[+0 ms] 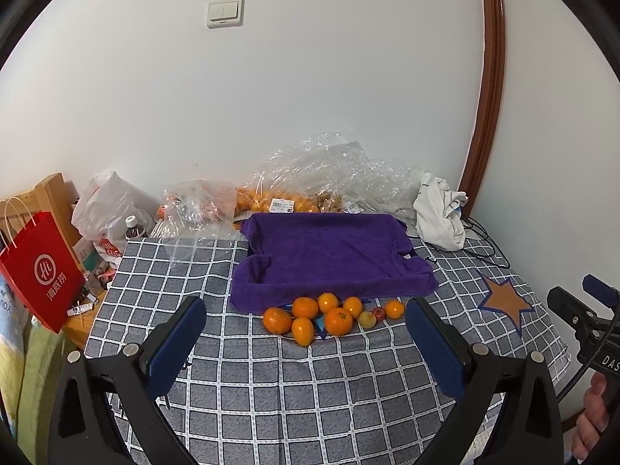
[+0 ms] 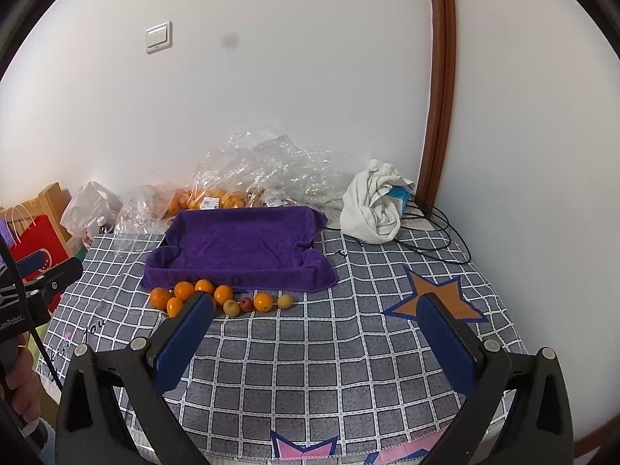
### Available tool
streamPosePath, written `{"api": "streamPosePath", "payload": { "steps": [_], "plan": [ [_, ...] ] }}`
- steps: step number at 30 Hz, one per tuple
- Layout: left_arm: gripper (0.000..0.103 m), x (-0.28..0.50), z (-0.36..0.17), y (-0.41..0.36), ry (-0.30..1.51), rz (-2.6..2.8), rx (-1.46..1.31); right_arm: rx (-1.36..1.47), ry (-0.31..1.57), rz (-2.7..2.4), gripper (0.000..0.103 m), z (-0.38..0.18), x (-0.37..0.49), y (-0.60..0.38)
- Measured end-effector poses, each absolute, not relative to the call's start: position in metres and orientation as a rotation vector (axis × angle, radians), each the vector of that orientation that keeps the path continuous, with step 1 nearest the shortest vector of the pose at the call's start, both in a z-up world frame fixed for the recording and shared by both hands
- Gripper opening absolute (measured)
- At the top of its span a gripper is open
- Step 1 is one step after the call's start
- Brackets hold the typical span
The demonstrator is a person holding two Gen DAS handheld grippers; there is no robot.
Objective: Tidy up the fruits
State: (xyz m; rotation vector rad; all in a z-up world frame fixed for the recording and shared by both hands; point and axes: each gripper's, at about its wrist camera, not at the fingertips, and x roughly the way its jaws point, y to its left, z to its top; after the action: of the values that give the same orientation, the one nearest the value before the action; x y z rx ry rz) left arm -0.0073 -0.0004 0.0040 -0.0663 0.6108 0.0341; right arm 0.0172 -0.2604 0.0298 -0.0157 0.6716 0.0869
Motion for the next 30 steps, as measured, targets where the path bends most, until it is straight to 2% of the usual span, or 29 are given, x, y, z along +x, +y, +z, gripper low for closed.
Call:
{"api": "streamPosePath", "payload": {
  "steps": [30],
  "plan": [
    [0.103, -0.0137, 0.0034, 0.0064, 0.608, 0.049, -0.072, -0.007, 0.664, 0.094, 0.103, 0.0311, 0.0154, -0.2571]
  ]
}}
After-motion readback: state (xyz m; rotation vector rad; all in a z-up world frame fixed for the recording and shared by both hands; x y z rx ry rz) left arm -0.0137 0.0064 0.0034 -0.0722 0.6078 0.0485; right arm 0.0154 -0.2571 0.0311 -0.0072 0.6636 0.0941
